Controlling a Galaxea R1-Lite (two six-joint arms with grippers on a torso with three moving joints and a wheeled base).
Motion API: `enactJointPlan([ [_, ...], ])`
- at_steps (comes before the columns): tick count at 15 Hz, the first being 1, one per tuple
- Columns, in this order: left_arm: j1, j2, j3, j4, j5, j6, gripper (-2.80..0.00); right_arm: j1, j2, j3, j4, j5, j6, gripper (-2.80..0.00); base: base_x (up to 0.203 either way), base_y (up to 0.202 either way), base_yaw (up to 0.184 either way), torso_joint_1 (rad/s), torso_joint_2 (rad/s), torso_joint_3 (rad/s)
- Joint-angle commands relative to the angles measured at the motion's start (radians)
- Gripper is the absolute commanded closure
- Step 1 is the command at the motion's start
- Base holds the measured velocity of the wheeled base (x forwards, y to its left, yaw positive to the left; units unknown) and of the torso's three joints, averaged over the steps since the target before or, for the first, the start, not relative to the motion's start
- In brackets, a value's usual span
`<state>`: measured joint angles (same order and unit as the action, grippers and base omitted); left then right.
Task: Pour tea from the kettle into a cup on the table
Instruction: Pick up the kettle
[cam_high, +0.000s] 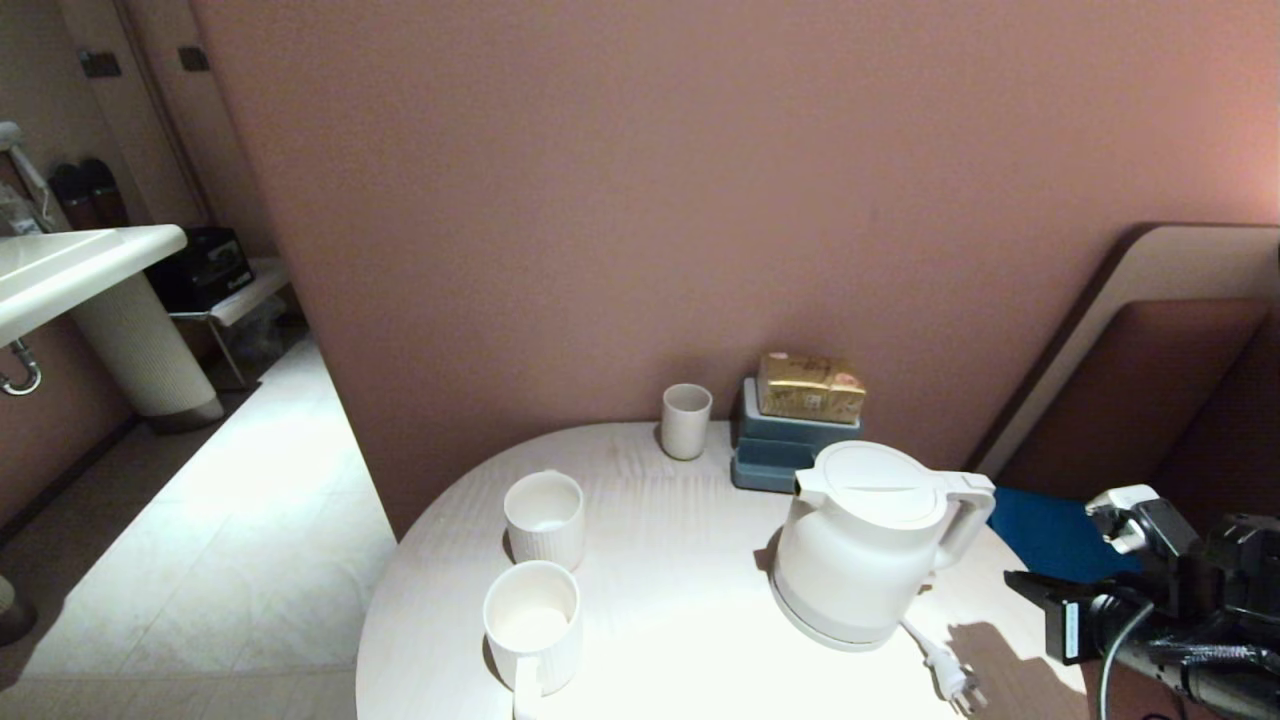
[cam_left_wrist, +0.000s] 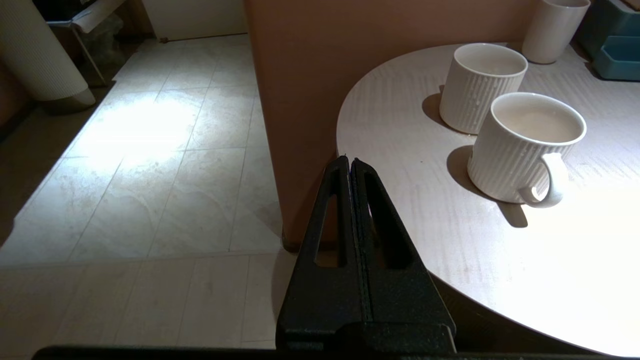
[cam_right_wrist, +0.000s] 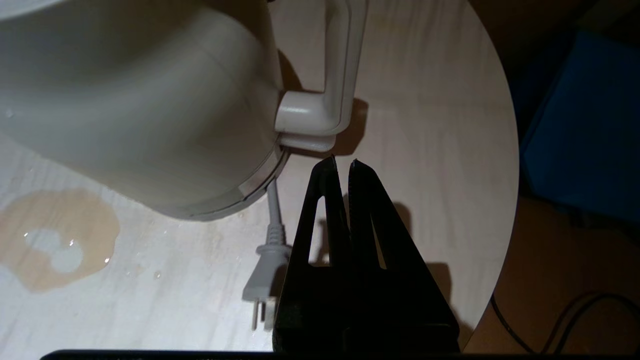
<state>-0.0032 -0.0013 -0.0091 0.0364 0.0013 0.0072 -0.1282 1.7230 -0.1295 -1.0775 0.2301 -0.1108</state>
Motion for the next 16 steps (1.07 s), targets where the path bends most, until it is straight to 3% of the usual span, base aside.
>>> enactJointPlan([
  [1,0.000,0.001,0.000,0.000,0.000,0.000,0.00,-0.013,0.087,-0.009,-0.044,0.000,-0.003,0.00,0.000,0.000,0.000,0.000,0.00,0.000],
  [3,0.000,0.001,0.000,0.000,0.000,0.000,0.00,-0.013,0.087,-0.019,-0.045,0.000,-0.007,0.00,0.000,0.000,0.000,0.000,0.00,0.000],
  [4,0.000,0.001,0.000,0.000,0.000,-0.001,0.00,-0.013,0.087,-0.027,-0.045,0.001,-0.006,-2.80,0.000,0.000,0.000,0.000,0.00,0.000],
  [8,0.000,0.001,0.000,0.000,0.000,0.000,0.00,-0.013,0.106,-0.039,-0.046,0.002,-0.003,-2.80,0.000,0.000,0.000,0.000,0.00,0.000],
  [16,0.000,0.001,0.000,0.000,0.000,0.000,0.00,-0.013,0.237,-0.199,-0.051,0.004,0.001,-2.80,0.000,0.000,0.000,0.000,0.00,0.000],
])
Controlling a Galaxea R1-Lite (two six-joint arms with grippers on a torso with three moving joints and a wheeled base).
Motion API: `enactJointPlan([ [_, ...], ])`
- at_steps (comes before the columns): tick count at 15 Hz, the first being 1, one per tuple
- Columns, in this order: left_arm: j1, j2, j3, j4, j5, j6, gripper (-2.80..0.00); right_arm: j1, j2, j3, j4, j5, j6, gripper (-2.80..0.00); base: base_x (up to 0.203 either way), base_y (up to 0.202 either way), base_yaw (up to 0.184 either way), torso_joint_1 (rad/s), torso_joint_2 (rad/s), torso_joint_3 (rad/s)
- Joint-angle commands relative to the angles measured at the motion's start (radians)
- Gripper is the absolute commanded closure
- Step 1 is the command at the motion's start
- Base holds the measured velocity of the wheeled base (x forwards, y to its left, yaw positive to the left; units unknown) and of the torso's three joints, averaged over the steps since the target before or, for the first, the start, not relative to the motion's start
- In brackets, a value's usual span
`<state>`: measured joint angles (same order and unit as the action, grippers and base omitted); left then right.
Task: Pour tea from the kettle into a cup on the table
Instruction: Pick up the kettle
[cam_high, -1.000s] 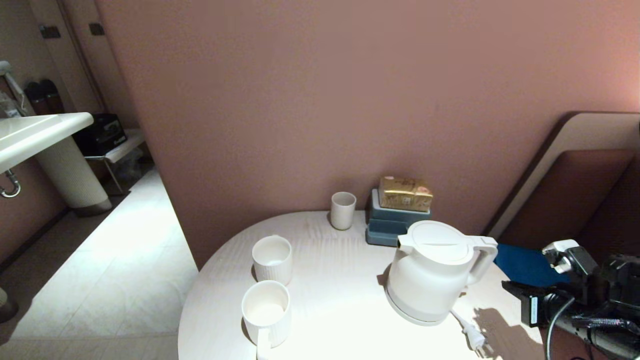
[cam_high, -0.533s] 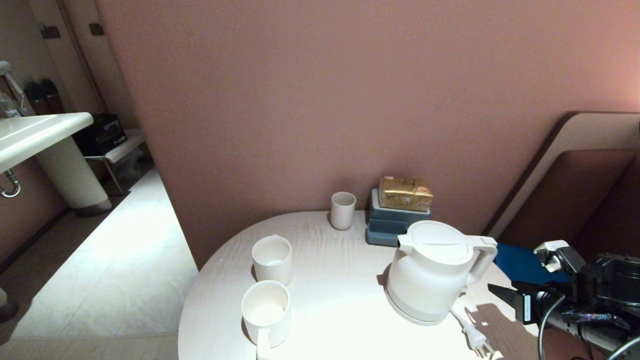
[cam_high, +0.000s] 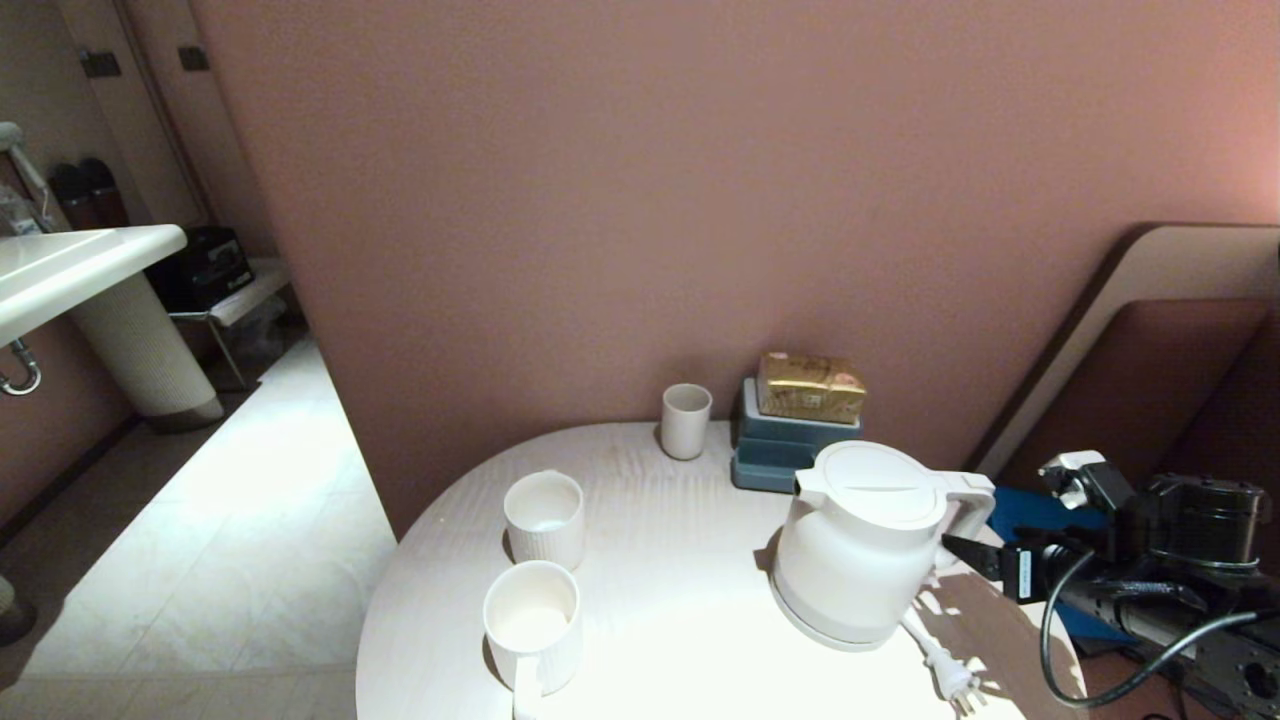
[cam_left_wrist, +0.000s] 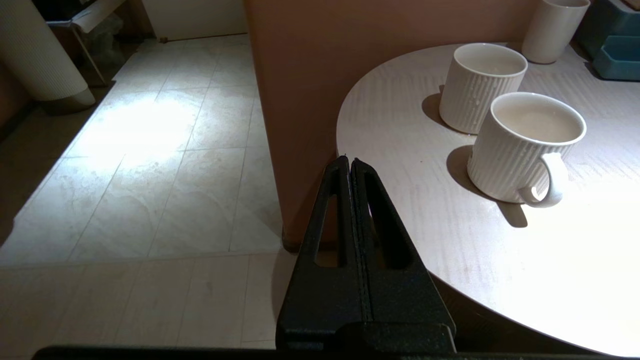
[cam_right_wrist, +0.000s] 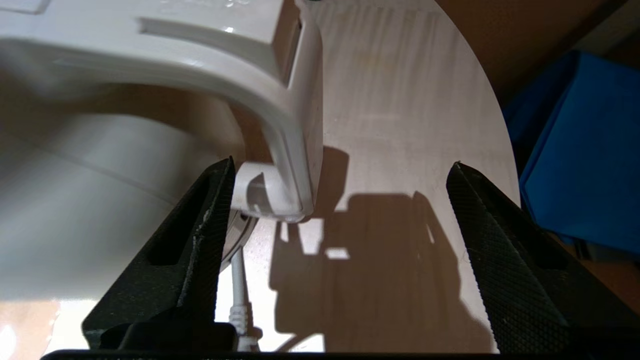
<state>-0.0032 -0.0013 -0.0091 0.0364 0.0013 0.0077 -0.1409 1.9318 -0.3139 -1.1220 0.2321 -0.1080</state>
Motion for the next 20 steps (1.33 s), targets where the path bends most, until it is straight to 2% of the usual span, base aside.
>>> enactJointPlan([
  [1,0.000,0.001,0.000,0.000,0.000,0.000,0.00,0.001,0.050,-0.024,-0.007,0.003,0.001,-2.80,0.000,0.000,0.000,0.000,0.00,0.000],
  [3,0.000,0.001,0.000,0.000,0.000,0.000,0.00,0.001,0.098,-0.047,-0.041,0.006,0.018,-2.80,0.000,0.000,0.000,0.000,0.00,0.000],
  [5,0.000,0.001,0.000,0.000,0.000,-0.002,0.00,0.002,0.147,-0.054,-0.144,0.010,0.060,-2.80,0.000,0.000,0.000,0.000,0.00,0.000],
  [7,0.000,0.001,0.000,0.000,0.000,0.000,0.00,0.001,0.186,-0.047,-0.251,0.038,0.070,-2.80,0.000,0.000,0.000,0.000,0.00,0.000],
  [15,0.000,0.001,0.000,0.000,0.000,-0.001,0.00,0.007,0.193,-0.028,-0.344,0.059,0.106,-2.80,0.000,0.000,0.000,0.000,0.00,0.000],
  [16,0.000,0.001,0.000,0.000,0.000,0.000,0.00,0.007,0.194,-0.024,-0.344,0.059,0.106,0.00,0.000,0.000,0.000,0.000,0.00,0.000],
  [17,0.000,0.001,0.000,0.000,0.000,0.000,0.00,0.007,0.194,-0.019,-0.344,0.059,0.108,0.00,0.000,0.000,0.000,0.000,0.00,0.000],
  [18,0.000,0.001,0.000,0.000,0.000,0.000,0.00,0.007,0.194,-0.016,-0.344,0.059,0.106,-2.80,0.000,0.000,0.000,0.000,0.00,0.000],
  [20,0.000,0.001,0.000,0.000,0.000,-0.001,0.00,0.007,0.194,-0.016,-0.344,0.062,0.105,-2.80,0.000,0.000,0.000,0.000,0.00,0.000],
])
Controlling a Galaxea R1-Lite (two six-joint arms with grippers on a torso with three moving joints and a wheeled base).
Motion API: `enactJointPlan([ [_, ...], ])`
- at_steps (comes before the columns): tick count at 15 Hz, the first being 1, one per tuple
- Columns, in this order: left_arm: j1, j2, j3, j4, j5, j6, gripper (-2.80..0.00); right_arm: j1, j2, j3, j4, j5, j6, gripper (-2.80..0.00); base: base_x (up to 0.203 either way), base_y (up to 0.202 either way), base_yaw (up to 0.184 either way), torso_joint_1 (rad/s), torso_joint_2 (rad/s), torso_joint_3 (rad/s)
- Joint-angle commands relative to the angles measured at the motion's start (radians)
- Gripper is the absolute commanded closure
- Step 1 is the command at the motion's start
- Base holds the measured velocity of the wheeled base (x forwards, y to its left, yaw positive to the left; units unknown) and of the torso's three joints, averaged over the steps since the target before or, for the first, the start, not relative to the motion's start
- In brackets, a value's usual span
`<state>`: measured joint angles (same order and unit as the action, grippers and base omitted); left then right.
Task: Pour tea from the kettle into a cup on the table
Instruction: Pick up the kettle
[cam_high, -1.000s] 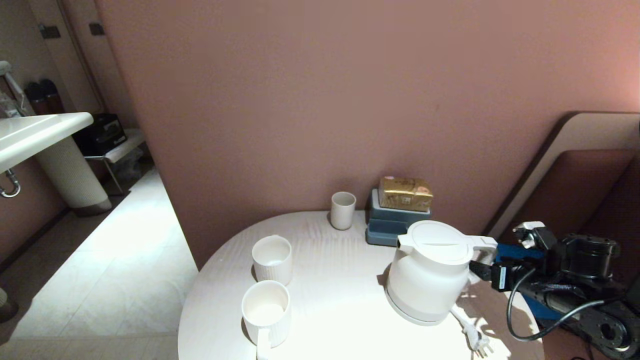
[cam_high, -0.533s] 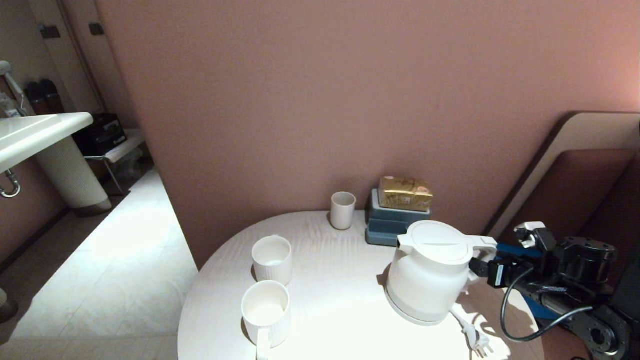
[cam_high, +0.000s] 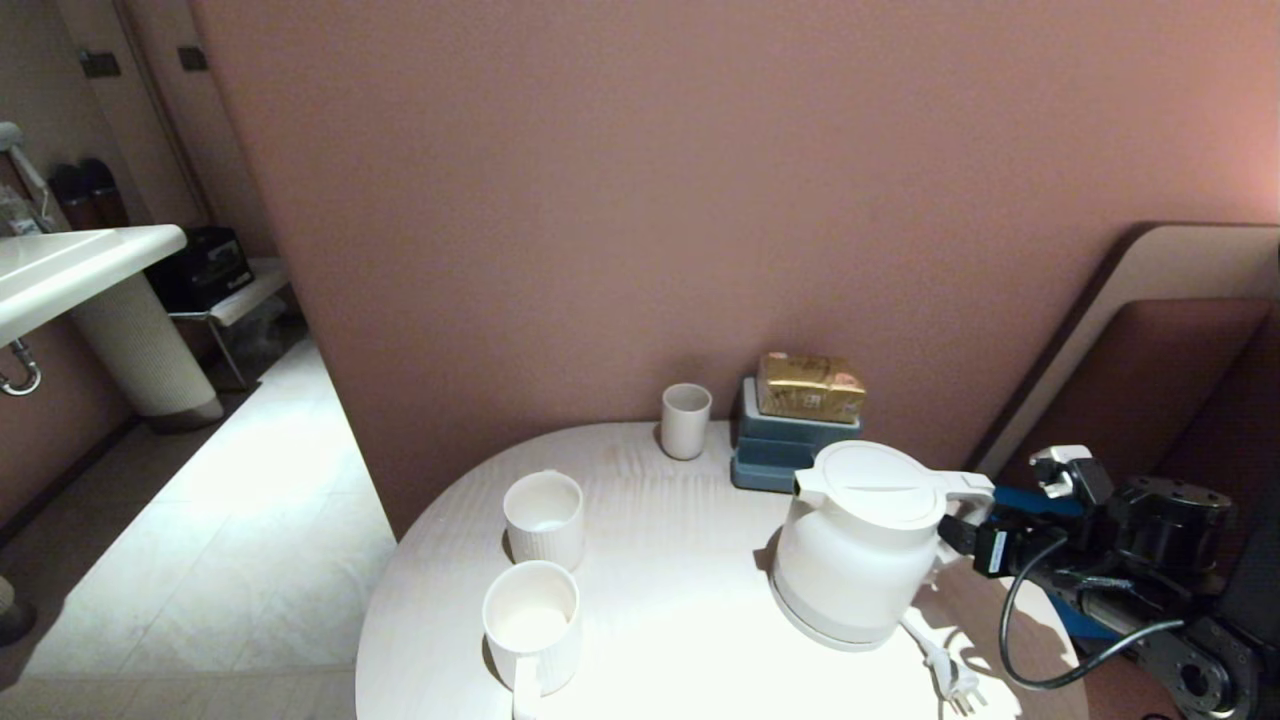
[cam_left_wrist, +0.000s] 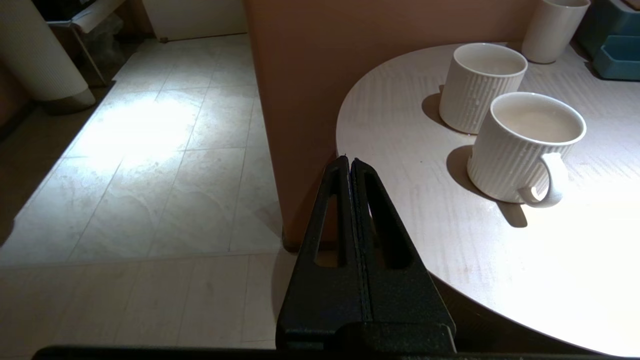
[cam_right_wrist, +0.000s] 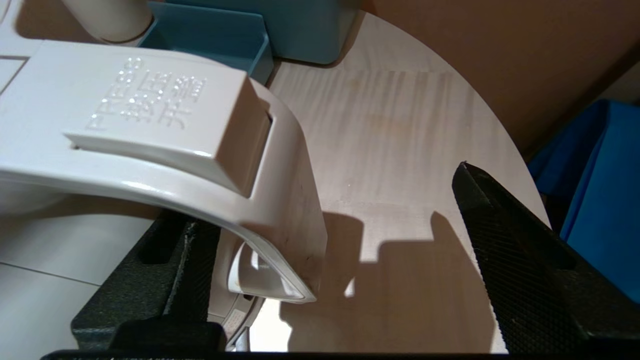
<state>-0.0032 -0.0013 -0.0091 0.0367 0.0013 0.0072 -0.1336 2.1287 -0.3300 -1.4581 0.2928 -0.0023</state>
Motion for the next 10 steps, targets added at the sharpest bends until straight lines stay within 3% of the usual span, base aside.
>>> enactJointPlan([
  [1,0.000,0.001,0.000,0.000,0.000,0.000,0.00,0.000,-0.003,-0.003,-0.008,0.002,-0.001,-2.80,0.000,0.000,0.000,0.000,0.00,0.000],
  [10,0.000,0.001,0.000,0.000,0.000,0.000,0.00,0.002,-0.006,-0.013,-0.008,-0.007,-0.005,-2.80,0.000,0.000,0.000,0.000,0.00,0.000],
])
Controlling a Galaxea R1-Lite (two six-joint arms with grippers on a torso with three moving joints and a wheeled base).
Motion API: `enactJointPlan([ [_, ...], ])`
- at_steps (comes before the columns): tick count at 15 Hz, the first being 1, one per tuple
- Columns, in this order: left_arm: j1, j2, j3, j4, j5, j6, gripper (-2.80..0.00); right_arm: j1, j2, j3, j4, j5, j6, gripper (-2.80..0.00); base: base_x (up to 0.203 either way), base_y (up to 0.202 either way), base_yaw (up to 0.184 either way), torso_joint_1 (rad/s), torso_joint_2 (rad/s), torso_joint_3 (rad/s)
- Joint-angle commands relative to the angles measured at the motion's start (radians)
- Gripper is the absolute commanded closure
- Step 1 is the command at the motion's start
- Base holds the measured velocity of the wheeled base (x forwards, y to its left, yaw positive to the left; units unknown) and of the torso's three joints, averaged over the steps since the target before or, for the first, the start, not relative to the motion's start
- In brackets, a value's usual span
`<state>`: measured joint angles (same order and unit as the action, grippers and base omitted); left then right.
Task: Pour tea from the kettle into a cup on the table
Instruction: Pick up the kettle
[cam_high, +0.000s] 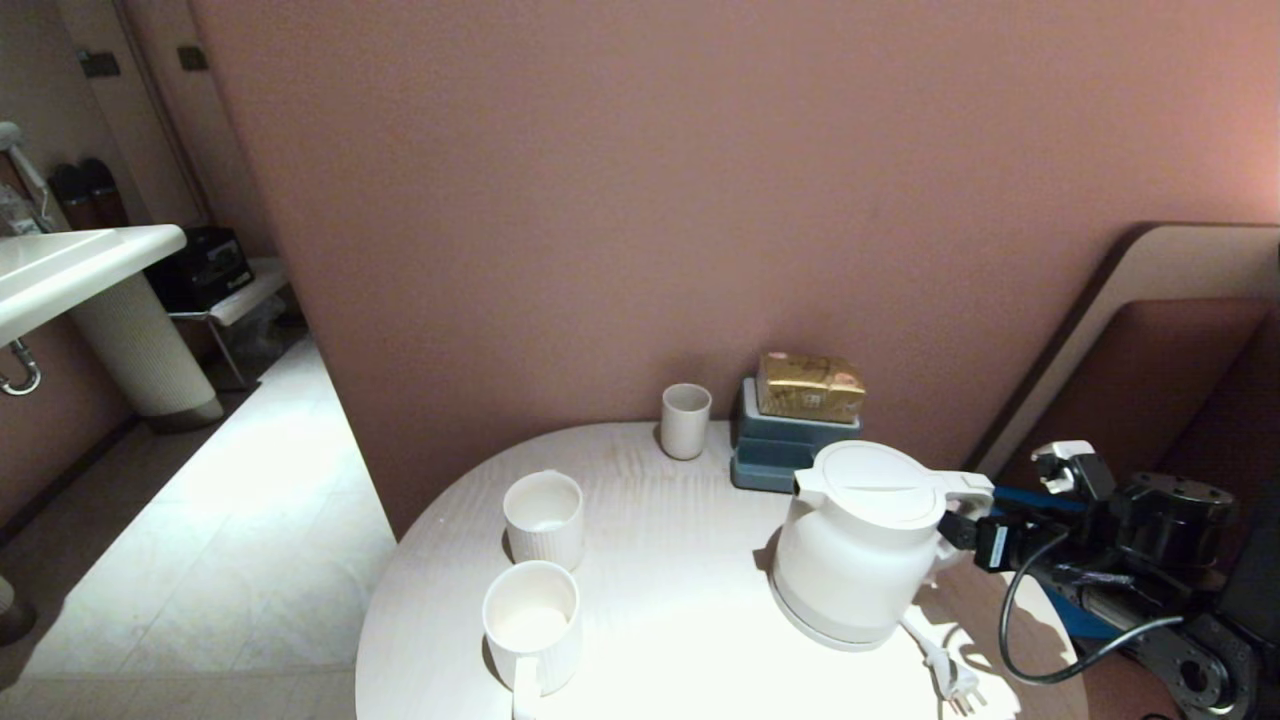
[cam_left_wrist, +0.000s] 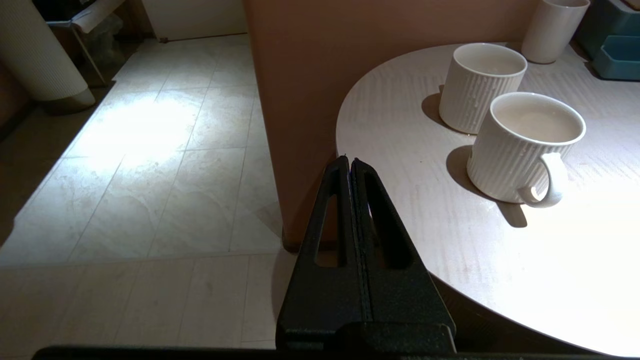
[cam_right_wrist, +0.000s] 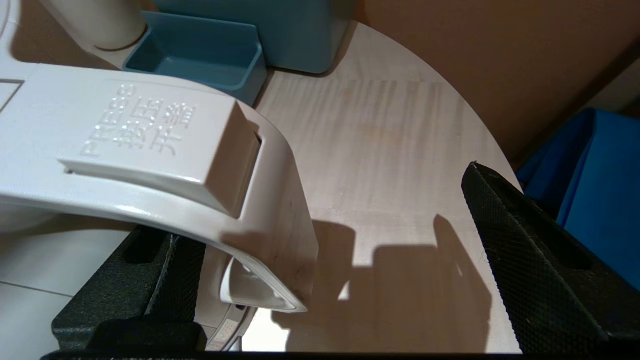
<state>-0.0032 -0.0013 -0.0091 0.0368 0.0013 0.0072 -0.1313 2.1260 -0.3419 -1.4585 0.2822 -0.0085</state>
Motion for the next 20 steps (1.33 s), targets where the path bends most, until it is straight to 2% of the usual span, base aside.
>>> enactJointPlan([
  [1,0.000,0.001,0.000,0.000,0.000,0.000,0.00,-0.001,-0.003,-0.002,-0.008,-0.004,-0.001,-2.80,0.000,0.000,0.000,0.000,0.00,0.000],
  [6,0.000,0.001,0.000,0.000,0.000,-0.001,0.00,0.000,0.008,-0.003,-0.017,-0.027,-0.010,-2.80,0.000,0.000,0.000,0.000,0.00,0.000],
  [7,0.000,0.001,0.000,0.000,0.000,0.000,0.00,0.001,0.014,-0.008,-0.022,-0.028,-0.010,0.00,0.000,0.000,0.000,0.000,0.00,0.000],
  [14,0.000,0.001,0.000,0.000,0.000,0.000,0.00,0.001,0.015,-0.066,-0.026,-0.028,-0.010,0.00,0.000,0.000,0.000,0.000,0.00,0.000],
  [20,0.000,0.001,0.000,0.000,0.000,0.000,0.00,0.012,0.012,-0.054,-0.031,-0.028,-0.010,0.00,0.000,0.000,0.000,0.000,0.00,0.000],
])
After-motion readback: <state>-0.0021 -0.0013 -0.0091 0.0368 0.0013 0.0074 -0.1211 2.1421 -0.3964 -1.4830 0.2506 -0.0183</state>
